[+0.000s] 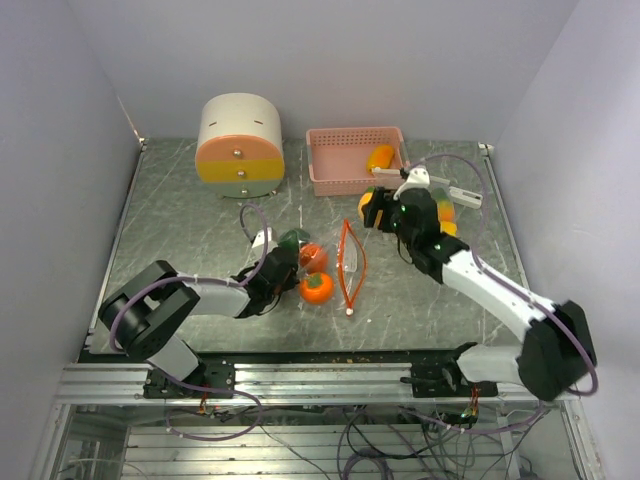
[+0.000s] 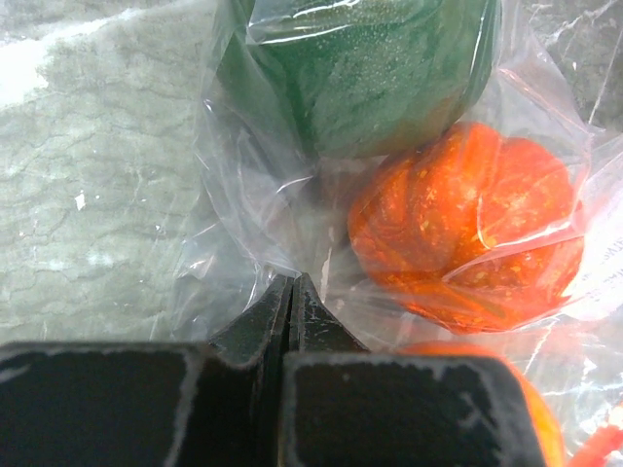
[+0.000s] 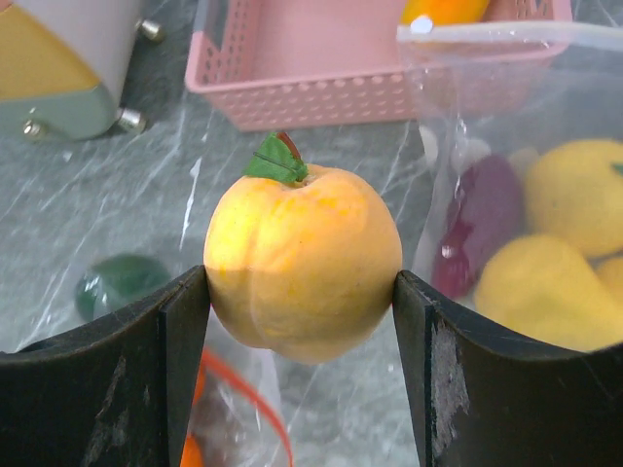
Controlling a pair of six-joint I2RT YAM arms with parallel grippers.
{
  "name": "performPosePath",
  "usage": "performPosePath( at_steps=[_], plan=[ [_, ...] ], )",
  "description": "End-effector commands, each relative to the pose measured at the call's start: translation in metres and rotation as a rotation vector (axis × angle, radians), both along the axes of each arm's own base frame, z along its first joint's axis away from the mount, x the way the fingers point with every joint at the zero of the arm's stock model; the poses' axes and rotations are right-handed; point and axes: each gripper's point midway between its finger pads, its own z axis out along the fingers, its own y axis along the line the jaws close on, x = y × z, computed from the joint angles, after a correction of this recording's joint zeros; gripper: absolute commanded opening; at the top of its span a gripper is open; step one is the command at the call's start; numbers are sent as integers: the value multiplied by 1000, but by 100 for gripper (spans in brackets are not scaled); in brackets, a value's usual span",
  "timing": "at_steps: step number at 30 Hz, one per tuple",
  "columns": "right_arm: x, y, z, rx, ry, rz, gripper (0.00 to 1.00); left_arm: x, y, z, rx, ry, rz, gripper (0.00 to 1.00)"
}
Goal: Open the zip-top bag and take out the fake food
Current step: Place the fake fruit in the bin.
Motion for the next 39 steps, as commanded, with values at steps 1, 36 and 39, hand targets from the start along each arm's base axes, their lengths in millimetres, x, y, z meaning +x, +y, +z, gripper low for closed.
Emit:
performPosePath(
  at_steps=[1, 36, 39],
  plan=[
    [59, -7, 12, 36, -40, -48, 46, -18, 20, -19, 78, 51, -10, 7],
    [168, 9, 28, 131, -36, 38, 86, -14, 30, -3, 91, 27, 40, 7],
    [112, 9, 34, 206, -81, 65, 74, -15, 33, -1, 83, 20, 58, 7]
  ],
)
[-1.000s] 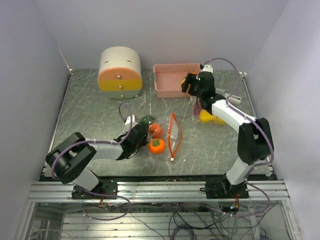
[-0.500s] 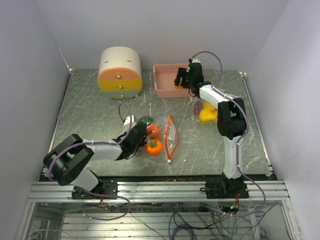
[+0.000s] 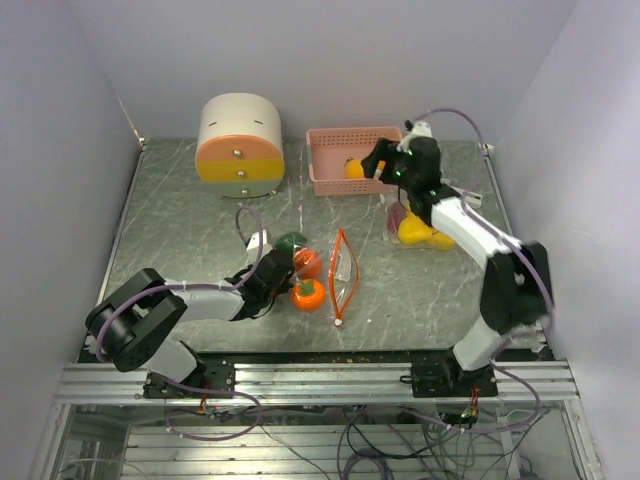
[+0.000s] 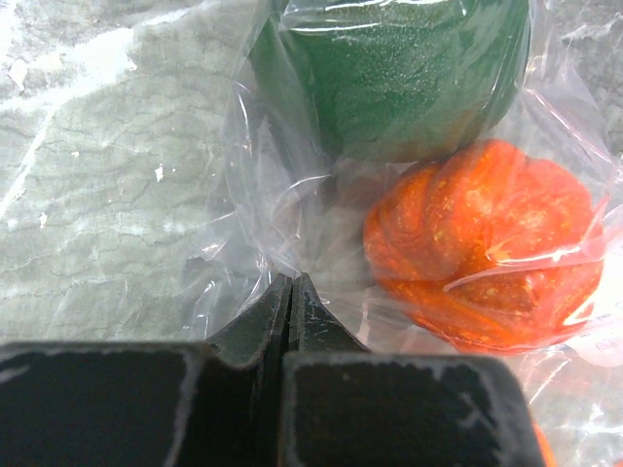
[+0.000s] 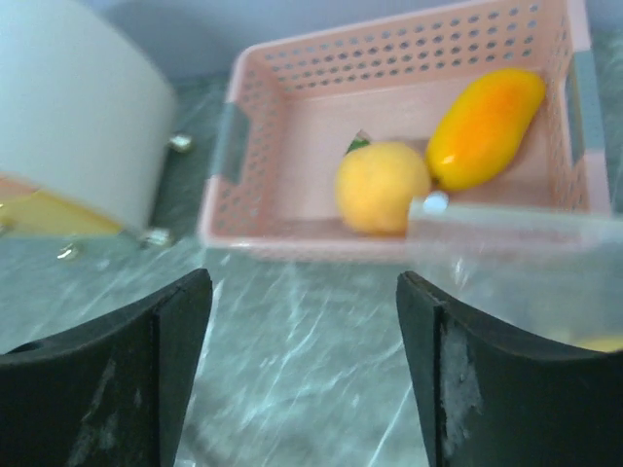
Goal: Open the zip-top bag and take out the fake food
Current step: Place the fake fruit in the bin, then pick up the fake vegetable from the zipper food storage bag.
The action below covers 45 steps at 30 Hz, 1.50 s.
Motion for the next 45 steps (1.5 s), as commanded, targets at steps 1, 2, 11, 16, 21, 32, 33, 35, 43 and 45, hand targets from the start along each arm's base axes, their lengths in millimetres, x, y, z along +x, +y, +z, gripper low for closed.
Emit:
performPosePath(
  at_steps=[1, 2, 11, 16, 21, 32, 33, 35, 43, 45],
  plan=[
    [-68, 8, 20, 130, -104, 55, 66, -4, 12, -1, 14, 3, 40, 7],
    [-89, 11, 23, 158, -111, 81, 61, -4, 12, 0, 10, 2, 42, 7],
    [-232, 35, -3, 191, -5, 303, 58, -6, 20, -1, -4, -14, 78, 7],
    [-283, 47, -22, 194, 96, 413, 55, -6, 22, -5, 12, -7, 86, 7],
    [-296, 56, -44, 213, 126, 461, 51, -5, 18, -4, -1, -4, 81, 7],
    [-290, 88, -104, 177, 248, 490, 28, -12, 19, -5, -10, 1, 80, 7],
    [-289, 89, -107, 176, 248, 487, 28, -13, 18, -6, -11, 2, 78, 7],
    [-284, 90, -113, 165, 254, 472, 26, -14, 16, -7, -9, 4, 72, 7],
    [-277, 112, -122, 180, 267, 508, 32, -19, 5, -9, 0, 3, 46, 7],
    [-278, 117, -128, 182, 285, 516, 44, -21, 4, -12, 8, 8, 43, 7]
  ],
)
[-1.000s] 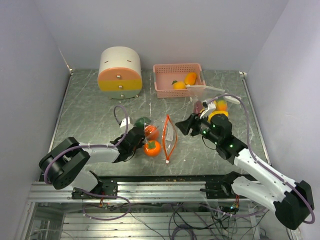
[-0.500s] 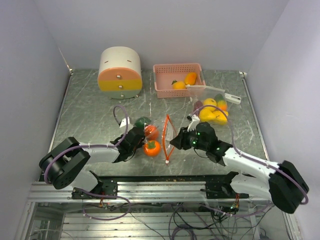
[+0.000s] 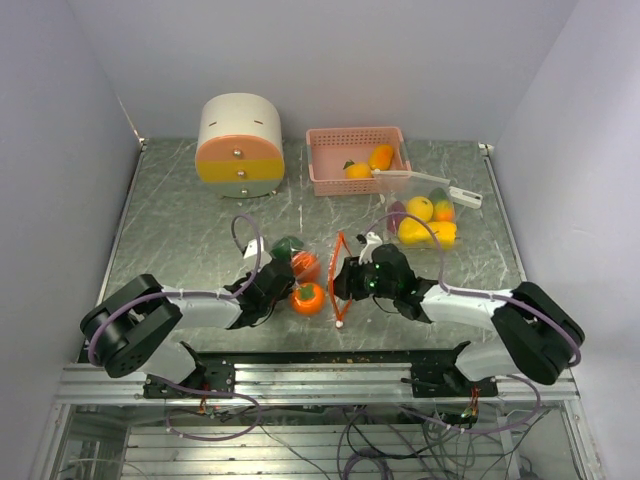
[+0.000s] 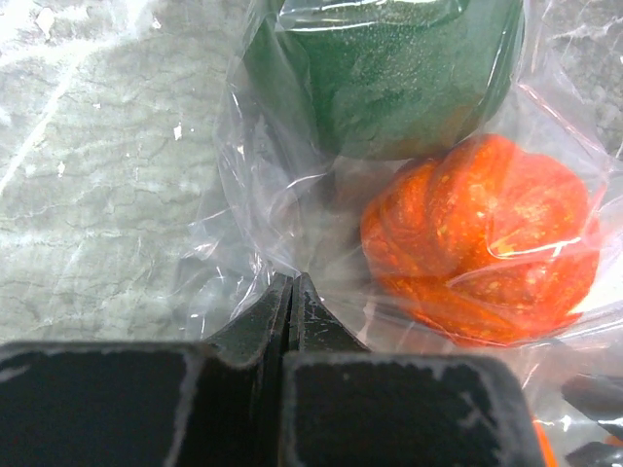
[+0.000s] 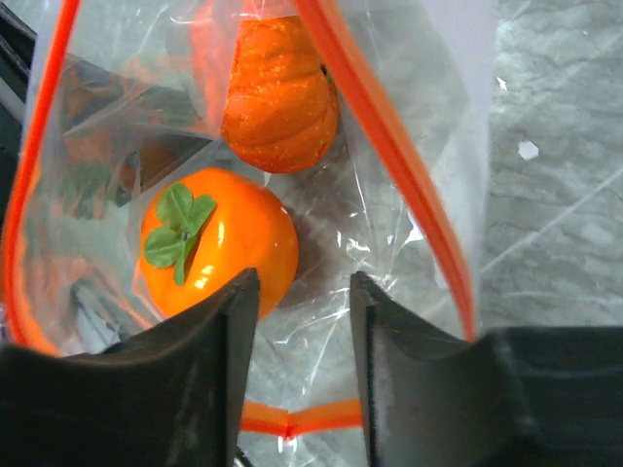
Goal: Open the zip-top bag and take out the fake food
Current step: Pick up the fake vegetable from the zipper food storage bag.
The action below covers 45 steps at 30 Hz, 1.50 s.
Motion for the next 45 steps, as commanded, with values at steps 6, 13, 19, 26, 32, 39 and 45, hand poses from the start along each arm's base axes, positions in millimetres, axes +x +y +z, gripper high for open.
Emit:
performPosePath(
  at_steps=[6, 13, 19, 26, 32, 39, 45],
  plan=[
    [-4, 35, 7, 87, -15, 66, 70, -7, -2, -17, 43, 34, -5, 7],
    [-16, 51, -1, 87, 6, 113, 79, -7, -5, -21, 52, 42, -10, 7],
    [-24, 62, -15, 82, 38, 146, 78, -7, -7, -21, 50, 42, -16, 7],
    [-27, 67, -20, 98, 57, 159, 66, -9, -3, -21, 57, 41, -8, 7],
    [-19, 56, -10, 62, 10, 106, 54, -8, 0, -22, 78, 40, -3, 7],
    [-3, 19, 5, -68, -75, -24, 45, -5, 6, -22, 129, 38, 13, 7],
    [7, -14, 29, -140, -153, -123, 44, -4, 9, -24, 146, 44, 27, 7]
  ],
)
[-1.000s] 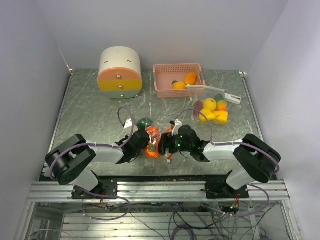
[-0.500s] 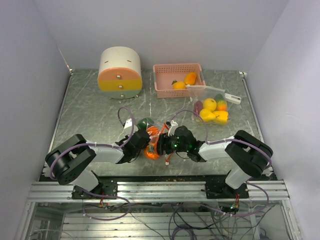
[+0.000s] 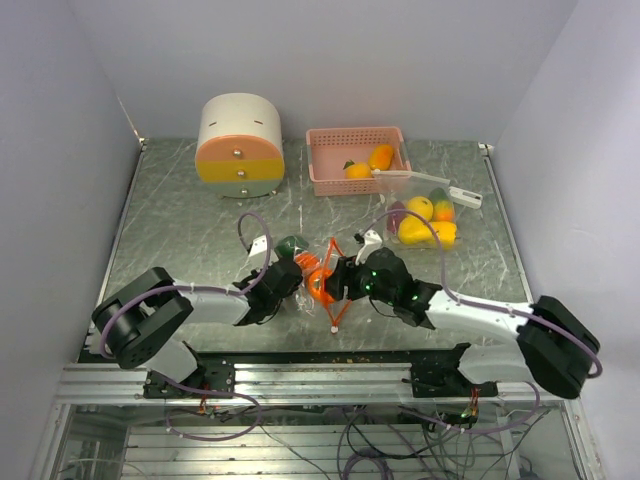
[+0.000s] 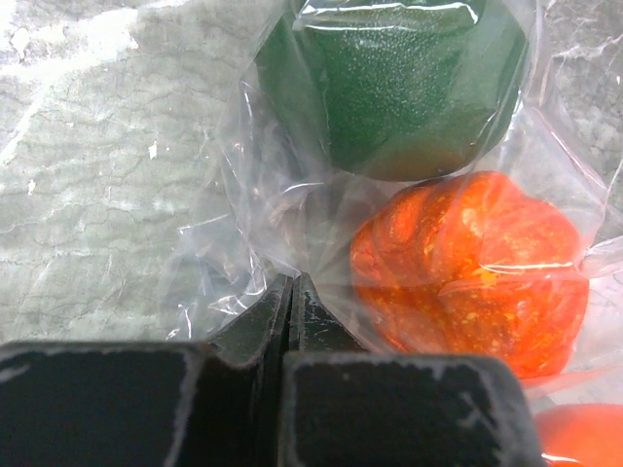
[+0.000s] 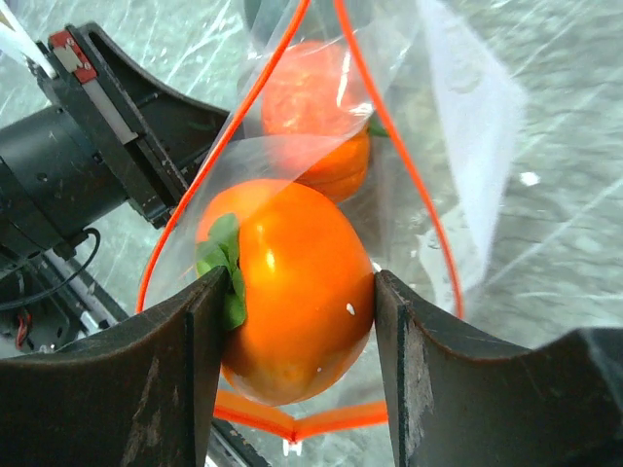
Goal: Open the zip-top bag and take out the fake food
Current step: Pick up the fake vegetable from the zipper food storage bag.
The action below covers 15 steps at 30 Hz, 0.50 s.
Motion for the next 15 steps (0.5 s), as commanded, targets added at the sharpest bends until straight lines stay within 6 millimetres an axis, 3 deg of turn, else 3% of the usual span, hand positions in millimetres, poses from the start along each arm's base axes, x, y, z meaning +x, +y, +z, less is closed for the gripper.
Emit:
performPosePath(
  at_steps=[1, 8, 15],
  plan=[
    [12, -36, 10, -118, -68, -112, 44, -13, 20, -25, 124, 74, 9, 7],
    [21, -81, 40, -201, -164, -240, 44, -12, 18, -30, 154, 102, 8, 7],
    [43, -114, 96, -189, -288, -385, 46, -10, 18, -26, 148, 92, 17, 7]
  ],
)
